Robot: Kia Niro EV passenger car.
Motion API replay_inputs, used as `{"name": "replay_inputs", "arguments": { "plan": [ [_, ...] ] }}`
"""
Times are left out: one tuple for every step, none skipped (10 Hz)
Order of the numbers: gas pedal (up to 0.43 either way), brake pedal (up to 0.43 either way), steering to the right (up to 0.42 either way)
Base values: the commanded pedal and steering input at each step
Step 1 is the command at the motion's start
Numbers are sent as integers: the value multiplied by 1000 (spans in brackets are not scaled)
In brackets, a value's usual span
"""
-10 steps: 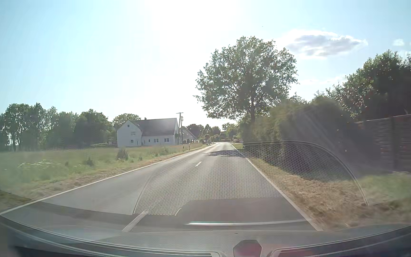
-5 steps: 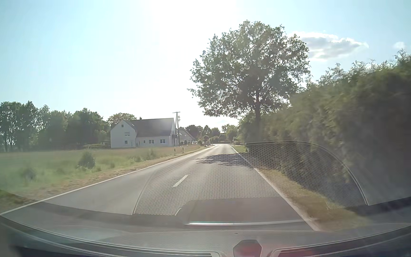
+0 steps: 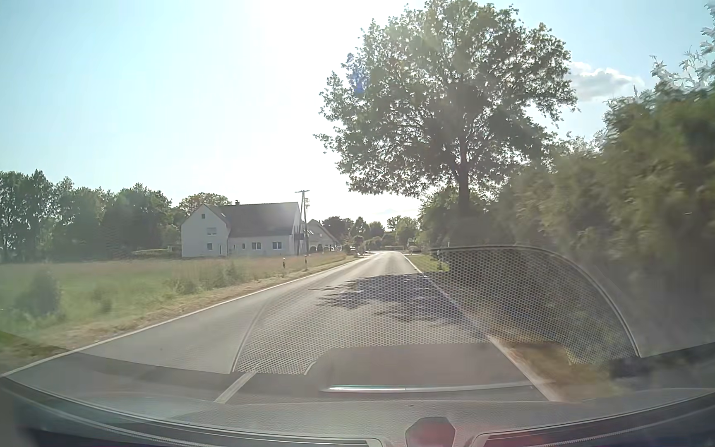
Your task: Follow the waypoints while adhering to traffic rules and regulations
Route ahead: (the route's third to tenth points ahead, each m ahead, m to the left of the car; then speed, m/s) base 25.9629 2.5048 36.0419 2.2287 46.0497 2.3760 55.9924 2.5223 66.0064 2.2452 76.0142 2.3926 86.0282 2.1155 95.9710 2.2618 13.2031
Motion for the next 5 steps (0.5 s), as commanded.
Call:
{"name": "replay_inputs", "arguments": {
  "plan": [
    [240,6,0],
    [240,6,0],
    [240,6,0],
    [240,6,0],
    [240,6,0]
  ]
}}
